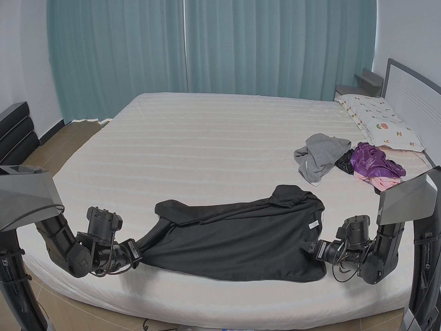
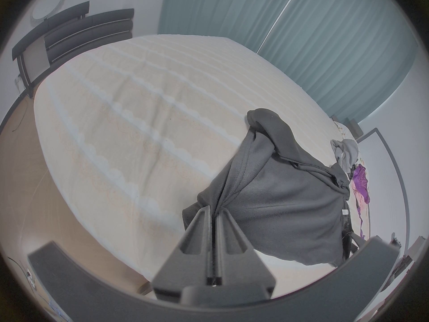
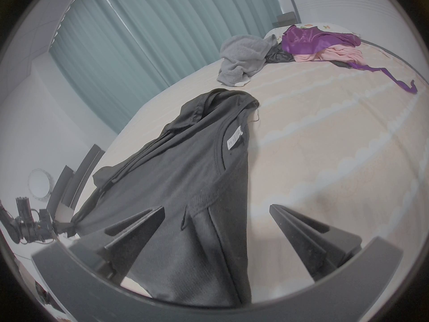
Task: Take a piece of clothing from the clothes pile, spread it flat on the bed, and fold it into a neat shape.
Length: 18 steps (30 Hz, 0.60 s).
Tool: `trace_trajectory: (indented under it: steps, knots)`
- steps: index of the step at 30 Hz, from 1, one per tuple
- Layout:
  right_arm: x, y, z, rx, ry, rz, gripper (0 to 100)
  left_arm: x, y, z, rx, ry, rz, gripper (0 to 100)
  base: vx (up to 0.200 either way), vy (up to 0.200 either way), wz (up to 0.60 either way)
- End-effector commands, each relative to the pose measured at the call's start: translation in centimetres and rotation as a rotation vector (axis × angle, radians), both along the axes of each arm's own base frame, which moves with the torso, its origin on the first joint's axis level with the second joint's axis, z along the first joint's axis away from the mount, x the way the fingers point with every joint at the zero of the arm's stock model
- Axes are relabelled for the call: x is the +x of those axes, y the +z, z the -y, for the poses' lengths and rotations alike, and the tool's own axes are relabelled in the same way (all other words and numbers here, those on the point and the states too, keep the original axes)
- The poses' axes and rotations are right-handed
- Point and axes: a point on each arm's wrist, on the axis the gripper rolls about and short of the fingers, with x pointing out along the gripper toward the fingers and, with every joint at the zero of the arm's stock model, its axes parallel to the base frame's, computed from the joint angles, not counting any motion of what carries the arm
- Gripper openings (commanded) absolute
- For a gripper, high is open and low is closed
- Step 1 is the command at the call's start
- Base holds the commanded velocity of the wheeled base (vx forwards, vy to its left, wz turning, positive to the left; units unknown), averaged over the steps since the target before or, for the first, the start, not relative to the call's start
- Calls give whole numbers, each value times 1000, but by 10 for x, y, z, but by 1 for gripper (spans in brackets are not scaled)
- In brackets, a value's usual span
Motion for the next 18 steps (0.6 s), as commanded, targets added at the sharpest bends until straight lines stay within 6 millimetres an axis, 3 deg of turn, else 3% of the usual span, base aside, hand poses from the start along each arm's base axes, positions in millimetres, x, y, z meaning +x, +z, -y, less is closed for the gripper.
trace_trajectory:
  steps: [1,3,4,11,18]
  knots:
    - [-6,-9,0,-11,28,-33,100,-2,2,1,-12,-10,-1,0,0,0,0]
    - [-6,-15,-3,-31,56,-41,100,-2,1,2,-17,-16,-4,0,0,0,0]
    - [-6,-17,-3,-42,65,-43,0,-2,1,2,-18,-17,-6,0,0,0,0]
    - [-4,-16,-1,-42,61,-35,0,-2,0,2,-19,-18,-9,0,0,0,0]
    - [20,-5,1,30,-2,74,0,0,1,2,-22,-14,2,0,0,0,0]
